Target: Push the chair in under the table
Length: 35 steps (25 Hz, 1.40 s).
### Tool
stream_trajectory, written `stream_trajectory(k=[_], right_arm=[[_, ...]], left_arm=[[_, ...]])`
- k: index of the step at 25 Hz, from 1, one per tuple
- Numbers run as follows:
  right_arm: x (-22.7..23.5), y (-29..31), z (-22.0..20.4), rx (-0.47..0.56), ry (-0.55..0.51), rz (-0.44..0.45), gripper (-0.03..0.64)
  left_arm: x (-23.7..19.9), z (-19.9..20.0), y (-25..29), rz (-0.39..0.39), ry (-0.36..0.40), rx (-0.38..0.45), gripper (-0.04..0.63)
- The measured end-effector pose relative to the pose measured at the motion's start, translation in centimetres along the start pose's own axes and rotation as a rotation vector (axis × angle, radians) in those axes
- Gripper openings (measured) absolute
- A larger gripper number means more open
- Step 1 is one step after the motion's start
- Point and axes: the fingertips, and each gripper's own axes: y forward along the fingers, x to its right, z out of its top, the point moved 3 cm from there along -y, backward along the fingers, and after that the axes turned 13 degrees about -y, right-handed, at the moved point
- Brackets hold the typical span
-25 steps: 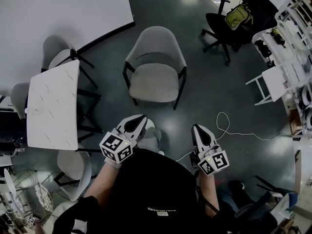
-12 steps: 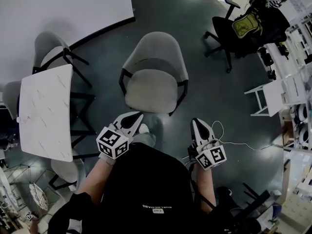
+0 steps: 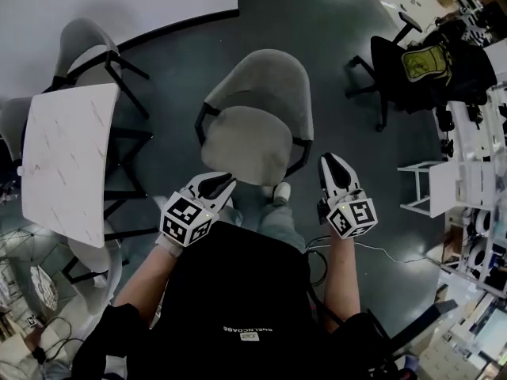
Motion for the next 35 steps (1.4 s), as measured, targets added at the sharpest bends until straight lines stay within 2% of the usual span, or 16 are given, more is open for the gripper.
stream_trajectory(k=[7,11,16,23,29,35], right_arm=[[8.2,10.5,-2.2,-0.133,-0.085,0.169,0.095],[11.7,15.9,-4.2,-0.226,-0.126,0.264,0.141],[14.7,22.2,-6.0,-0.325,-0.197,0.351,0.175],[16.7,30.5,-9.2,-0.423,-0.343,0.421,0.228],[17.3,35.2,-11.3,-0.459,-0.387,0.486,0.265],[17.4,37.1,-13.1,-0.482,-0.404,0.532,0.272]], left_arm=[[-0.7,-0.5,6.7,0.121,-0.032,-0.050,0.104],[-0.8,-0.9,11.5,0.150,-0.073,-0.074,0.158],[-0.8,-1.8,17.1,0.183,-0.071,-0.102,0.192],[-2.0,-5.6,25.5,0.170,-0.097,-0.168,0.273],[-3.1,-9.5,33.0,0.149,-0.101,-0.255,0.307],[-3.2,-13.6,39.7,0.100,-0.082,-0.359,0.314]])
